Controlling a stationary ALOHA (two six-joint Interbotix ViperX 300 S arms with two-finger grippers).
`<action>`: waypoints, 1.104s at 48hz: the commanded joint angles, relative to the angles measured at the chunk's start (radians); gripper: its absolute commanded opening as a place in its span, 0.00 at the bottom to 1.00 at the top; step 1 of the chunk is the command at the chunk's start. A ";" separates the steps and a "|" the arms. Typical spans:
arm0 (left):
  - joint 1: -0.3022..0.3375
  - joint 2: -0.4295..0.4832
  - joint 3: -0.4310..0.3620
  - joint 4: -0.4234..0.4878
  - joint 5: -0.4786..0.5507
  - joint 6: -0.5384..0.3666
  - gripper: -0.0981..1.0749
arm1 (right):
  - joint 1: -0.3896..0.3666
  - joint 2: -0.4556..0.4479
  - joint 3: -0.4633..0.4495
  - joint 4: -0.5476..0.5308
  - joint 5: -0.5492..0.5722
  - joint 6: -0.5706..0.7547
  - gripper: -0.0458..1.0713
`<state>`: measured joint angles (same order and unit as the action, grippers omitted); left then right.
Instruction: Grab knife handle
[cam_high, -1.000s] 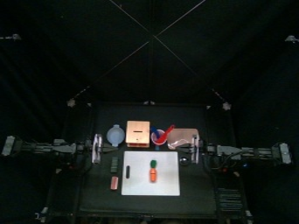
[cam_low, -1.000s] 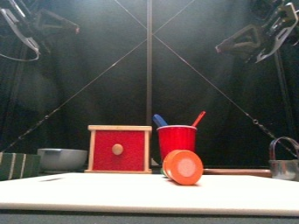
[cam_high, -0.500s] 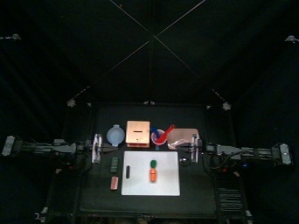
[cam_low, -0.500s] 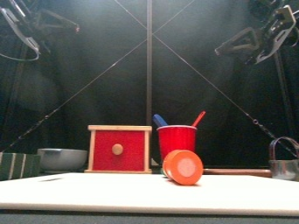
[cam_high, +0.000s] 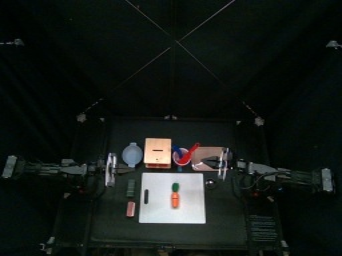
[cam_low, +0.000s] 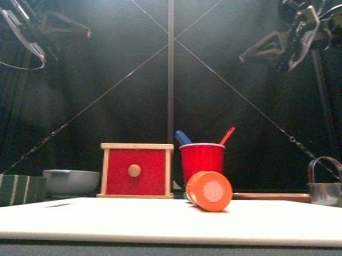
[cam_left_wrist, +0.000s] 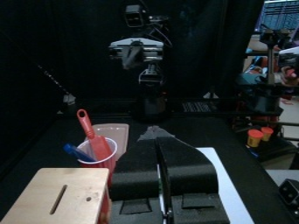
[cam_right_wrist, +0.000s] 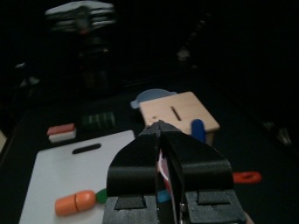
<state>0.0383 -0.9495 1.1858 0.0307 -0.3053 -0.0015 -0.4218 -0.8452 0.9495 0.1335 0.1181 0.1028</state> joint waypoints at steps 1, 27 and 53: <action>0.002 0.006 -0.015 -0.002 -0.009 0.000 0.09 | -0.086 0.044 -0.081 0.040 0.173 0.008 0.05; 0.020 0.014 0.021 -0.044 -0.006 0.002 0.09 | -0.337 0.311 -0.238 0.268 0.577 -0.008 0.26; 0.041 0.144 0.009 -0.051 -0.006 0.003 0.09 | -0.379 0.494 -0.336 0.314 0.589 -0.009 0.92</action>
<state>0.0767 -0.8130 1.2226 -0.0199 -0.3053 0.0000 -0.7961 -0.3605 0.6473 0.4372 0.7102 0.0936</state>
